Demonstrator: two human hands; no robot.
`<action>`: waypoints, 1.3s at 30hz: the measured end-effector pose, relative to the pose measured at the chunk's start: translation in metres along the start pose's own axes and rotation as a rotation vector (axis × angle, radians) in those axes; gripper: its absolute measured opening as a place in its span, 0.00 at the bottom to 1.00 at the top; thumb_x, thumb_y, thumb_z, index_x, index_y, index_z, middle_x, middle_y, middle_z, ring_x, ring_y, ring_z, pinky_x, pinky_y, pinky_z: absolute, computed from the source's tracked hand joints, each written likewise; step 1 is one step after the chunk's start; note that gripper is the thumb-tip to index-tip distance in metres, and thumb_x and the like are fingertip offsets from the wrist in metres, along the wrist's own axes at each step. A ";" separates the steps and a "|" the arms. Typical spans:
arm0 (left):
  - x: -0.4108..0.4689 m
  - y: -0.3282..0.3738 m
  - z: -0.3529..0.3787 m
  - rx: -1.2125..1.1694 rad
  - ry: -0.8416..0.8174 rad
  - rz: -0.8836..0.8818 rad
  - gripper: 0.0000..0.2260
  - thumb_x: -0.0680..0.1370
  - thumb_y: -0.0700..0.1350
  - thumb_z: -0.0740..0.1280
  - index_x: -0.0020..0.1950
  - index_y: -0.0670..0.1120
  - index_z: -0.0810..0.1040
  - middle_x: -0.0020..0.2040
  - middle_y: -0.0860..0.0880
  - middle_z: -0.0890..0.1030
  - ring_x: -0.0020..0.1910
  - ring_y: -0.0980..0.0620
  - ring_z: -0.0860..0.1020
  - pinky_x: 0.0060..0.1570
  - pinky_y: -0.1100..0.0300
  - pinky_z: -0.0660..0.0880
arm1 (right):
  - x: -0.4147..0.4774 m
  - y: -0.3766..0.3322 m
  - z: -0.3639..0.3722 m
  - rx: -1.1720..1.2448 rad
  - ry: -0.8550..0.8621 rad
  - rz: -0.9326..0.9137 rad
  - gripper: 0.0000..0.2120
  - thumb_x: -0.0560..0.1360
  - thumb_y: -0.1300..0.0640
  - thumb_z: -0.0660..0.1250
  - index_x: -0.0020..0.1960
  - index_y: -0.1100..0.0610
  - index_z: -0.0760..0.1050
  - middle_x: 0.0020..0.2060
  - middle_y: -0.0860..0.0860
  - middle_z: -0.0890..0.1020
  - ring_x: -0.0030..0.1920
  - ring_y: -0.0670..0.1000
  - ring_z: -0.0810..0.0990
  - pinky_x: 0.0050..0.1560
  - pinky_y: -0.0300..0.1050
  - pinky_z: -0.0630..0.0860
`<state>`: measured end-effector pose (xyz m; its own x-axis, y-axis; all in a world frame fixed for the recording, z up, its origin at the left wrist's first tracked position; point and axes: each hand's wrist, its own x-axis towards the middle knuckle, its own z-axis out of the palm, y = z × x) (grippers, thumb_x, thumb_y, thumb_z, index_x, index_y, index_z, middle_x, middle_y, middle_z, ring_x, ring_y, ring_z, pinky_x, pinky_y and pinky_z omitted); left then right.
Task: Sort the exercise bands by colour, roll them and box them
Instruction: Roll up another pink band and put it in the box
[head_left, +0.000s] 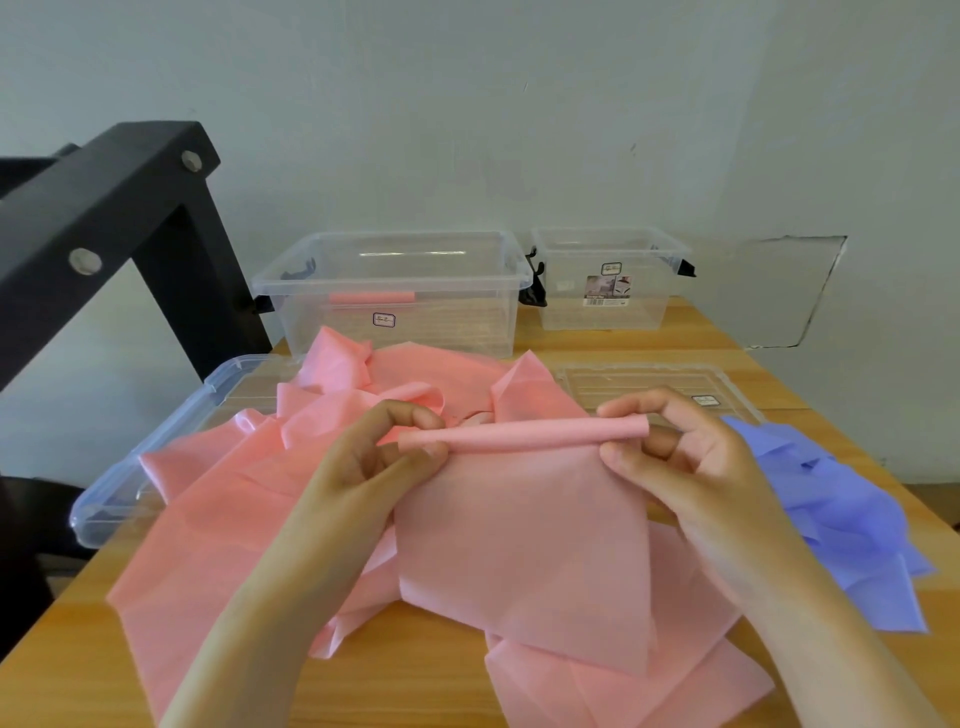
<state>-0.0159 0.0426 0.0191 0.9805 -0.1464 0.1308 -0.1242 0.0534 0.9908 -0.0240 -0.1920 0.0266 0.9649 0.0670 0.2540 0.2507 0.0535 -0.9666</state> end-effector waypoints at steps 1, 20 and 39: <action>0.001 -0.001 0.000 0.008 0.003 0.006 0.10 0.71 0.53 0.73 0.44 0.49 0.76 0.36 0.44 0.72 0.35 0.50 0.71 0.31 0.62 0.66 | -0.001 -0.001 0.000 0.006 -0.023 0.000 0.07 0.69 0.59 0.70 0.42 0.46 0.81 0.36 0.47 0.83 0.37 0.44 0.79 0.39 0.36 0.75; -0.001 0.001 0.005 -0.053 -0.017 0.012 0.04 0.73 0.45 0.72 0.46 0.48 0.79 0.37 0.50 0.79 0.34 0.55 0.75 0.31 0.65 0.70 | 0.000 0.001 -0.001 -0.023 -0.032 0.006 0.13 0.72 0.64 0.72 0.42 0.45 0.80 0.34 0.47 0.82 0.35 0.44 0.77 0.36 0.36 0.72; -0.001 0.002 0.009 0.055 0.040 0.063 0.08 0.72 0.49 0.74 0.47 0.48 0.80 0.42 0.51 0.81 0.40 0.54 0.77 0.38 0.61 0.71 | 0.001 0.002 -0.001 0.004 -0.038 0.032 0.12 0.73 0.62 0.71 0.46 0.44 0.82 0.34 0.50 0.83 0.35 0.46 0.78 0.36 0.38 0.72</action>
<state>-0.0186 0.0342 0.0215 0.9758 -0.1044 0.1922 -0.1926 0.0064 0.9812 -0.0229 -0.1923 0.0246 0.9687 0.1065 0.2243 0.2196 0.0544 -0.9741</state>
